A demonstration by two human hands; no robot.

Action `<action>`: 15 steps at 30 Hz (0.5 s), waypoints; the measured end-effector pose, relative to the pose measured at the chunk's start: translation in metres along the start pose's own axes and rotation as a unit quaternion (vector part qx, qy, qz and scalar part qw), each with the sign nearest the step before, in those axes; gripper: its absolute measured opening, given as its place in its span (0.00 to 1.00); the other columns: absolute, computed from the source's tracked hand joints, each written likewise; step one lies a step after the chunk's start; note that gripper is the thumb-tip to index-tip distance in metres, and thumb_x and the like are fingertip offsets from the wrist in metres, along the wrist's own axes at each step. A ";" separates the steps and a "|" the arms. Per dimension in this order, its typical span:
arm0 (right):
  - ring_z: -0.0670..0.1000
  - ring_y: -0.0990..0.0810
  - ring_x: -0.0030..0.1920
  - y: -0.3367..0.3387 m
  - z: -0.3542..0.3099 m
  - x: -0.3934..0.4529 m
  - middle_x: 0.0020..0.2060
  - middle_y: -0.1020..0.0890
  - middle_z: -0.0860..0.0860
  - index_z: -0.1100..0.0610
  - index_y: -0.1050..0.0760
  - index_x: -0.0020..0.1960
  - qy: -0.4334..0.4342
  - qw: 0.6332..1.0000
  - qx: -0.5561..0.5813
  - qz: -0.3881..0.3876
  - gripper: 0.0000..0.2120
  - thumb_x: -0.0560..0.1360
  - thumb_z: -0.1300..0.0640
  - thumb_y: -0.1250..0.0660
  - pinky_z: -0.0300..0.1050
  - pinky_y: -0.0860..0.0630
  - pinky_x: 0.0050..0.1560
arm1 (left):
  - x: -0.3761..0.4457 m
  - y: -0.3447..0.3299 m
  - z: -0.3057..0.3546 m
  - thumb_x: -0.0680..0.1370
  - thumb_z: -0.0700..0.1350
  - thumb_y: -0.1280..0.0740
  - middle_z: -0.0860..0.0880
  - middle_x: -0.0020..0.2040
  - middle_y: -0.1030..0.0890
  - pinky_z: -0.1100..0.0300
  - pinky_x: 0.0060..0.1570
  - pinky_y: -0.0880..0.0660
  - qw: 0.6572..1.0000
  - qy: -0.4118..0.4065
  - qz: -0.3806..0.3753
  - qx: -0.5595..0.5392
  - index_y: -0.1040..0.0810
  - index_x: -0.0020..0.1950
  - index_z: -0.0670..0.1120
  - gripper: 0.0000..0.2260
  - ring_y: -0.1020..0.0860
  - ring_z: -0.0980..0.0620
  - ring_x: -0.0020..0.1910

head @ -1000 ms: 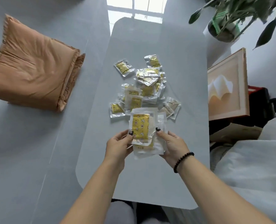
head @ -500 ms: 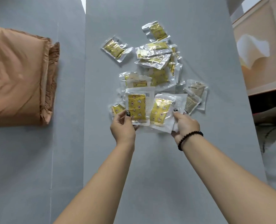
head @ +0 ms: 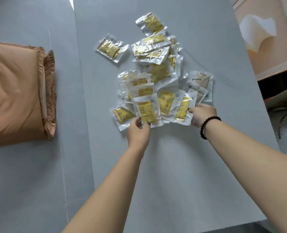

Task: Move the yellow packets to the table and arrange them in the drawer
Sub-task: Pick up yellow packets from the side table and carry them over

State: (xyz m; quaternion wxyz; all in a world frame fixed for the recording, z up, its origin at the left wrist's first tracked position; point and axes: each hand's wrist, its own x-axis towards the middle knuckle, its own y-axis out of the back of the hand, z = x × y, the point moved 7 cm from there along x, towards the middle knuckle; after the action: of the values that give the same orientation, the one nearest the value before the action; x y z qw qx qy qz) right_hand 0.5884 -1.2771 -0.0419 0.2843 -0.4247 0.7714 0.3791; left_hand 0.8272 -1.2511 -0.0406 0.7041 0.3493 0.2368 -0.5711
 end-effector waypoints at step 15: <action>0.50 0.18 0.42 0.158 -0.035 -0.223 0.46 0.18 0.52 0.56 0.23 0.49 0.068 0.983 0.155 -0.070 0.11 0.75 0.68 0.40 0.40 0.22 0.40 | -0.244 -0.034 0.097 0.79 0.37 0.38 0.49 0.48 0.15 0.54 0.54 0.24 0.986 -0.045 -0.158 0.009 0.23 0.57 0.45 0.09 0.18 0.52 0.46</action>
State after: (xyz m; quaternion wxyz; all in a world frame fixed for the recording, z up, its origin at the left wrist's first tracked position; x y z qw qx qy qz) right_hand 0.5532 -1.1530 0.2010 0.3194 -0.4531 0.8069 0.2039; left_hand 0.7307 -1.1728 0.1933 0.6120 0.2876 0.2518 -0.6923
